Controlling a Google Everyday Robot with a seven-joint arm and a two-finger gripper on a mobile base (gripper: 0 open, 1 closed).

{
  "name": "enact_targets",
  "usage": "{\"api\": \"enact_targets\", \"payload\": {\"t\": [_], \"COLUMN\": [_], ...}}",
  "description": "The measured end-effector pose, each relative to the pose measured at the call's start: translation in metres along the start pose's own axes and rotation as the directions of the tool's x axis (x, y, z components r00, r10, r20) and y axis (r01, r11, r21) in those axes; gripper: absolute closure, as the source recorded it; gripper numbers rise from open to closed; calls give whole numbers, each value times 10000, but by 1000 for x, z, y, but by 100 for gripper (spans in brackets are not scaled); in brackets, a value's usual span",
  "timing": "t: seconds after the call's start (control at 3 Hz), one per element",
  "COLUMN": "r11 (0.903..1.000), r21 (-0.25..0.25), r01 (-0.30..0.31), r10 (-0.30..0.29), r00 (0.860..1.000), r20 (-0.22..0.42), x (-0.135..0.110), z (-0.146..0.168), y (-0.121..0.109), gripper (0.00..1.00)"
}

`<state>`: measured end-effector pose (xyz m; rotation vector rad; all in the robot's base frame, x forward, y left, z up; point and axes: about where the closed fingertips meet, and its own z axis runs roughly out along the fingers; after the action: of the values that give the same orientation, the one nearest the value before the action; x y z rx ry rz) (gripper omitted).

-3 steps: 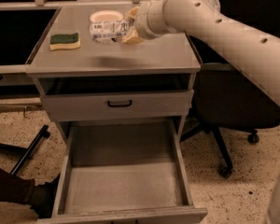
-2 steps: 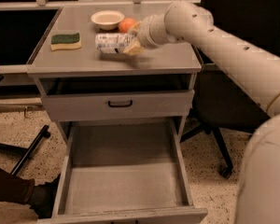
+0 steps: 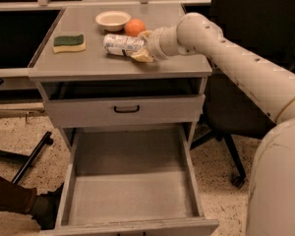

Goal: Pick blue plastic bottle from middle drawer and place on counter

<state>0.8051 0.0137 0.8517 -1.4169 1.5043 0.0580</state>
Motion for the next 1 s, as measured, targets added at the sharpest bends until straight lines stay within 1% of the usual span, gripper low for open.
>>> {"api": "enact_targets", "payload": {"t": [1.0], "r11": [10000], "r21": [-2], "r01": [0], "r10": [0], "r00": [10000], "r20": [1], "x": [0], "z": [0], "y": [0], "gripper": [12]}}
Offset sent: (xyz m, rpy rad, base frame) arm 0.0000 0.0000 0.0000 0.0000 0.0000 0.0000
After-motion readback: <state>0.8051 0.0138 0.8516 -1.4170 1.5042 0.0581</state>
